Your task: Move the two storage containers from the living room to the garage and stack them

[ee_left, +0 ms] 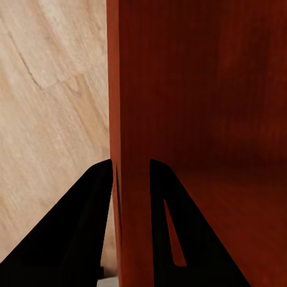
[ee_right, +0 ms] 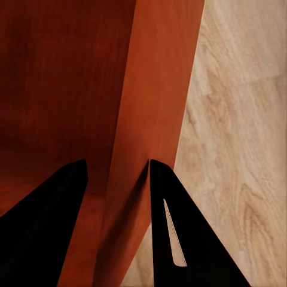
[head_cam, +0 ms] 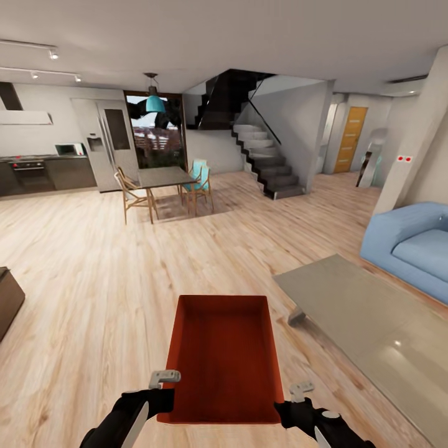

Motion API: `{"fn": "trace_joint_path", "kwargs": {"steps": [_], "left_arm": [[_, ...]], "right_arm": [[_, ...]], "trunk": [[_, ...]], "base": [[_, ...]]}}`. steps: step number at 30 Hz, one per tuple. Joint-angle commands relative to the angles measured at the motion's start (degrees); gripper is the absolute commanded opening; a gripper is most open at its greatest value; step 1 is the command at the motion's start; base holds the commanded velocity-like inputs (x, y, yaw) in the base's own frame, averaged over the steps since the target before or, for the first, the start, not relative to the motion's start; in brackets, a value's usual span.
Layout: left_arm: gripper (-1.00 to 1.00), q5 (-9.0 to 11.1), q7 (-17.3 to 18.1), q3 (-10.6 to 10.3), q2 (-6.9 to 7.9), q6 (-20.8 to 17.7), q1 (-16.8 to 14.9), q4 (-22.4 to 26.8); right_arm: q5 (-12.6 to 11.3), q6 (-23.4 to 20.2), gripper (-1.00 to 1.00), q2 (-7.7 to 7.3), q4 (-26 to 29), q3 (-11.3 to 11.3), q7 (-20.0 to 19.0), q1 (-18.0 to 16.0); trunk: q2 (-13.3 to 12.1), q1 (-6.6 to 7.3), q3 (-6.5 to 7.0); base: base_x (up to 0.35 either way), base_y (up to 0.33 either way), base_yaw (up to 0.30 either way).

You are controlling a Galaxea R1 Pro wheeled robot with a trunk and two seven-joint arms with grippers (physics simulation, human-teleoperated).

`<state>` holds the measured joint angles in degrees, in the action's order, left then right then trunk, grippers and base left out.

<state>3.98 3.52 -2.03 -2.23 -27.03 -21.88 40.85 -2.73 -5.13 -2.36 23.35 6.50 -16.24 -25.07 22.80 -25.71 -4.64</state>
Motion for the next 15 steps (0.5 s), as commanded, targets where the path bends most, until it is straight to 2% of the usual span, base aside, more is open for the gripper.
{"fn": "trace_joint_path", "kwargs": {"steps": [1,15], "left_arm": [[-1.00,1.86,-2.29,1.24,-0.01,-0.30,-0.08,0.19],[-1.00,1.88,-2.29,1.24,0.04,-0.30,-0.08,0.19]], "right_arm": [[-1.05,-0.41,-1.00,0.51,0.21,0.31,-1.33,0.03],[-1.05,-0.41,-1.00,0.51,0.21,0.33,-1.34,0.03]], "trunk": [[0.12,-0.07,-0.04],[0.12,-0.07,0.67]], "base": [[0.324,0.000,0.000],[0.324,0.000,0.024]]}}
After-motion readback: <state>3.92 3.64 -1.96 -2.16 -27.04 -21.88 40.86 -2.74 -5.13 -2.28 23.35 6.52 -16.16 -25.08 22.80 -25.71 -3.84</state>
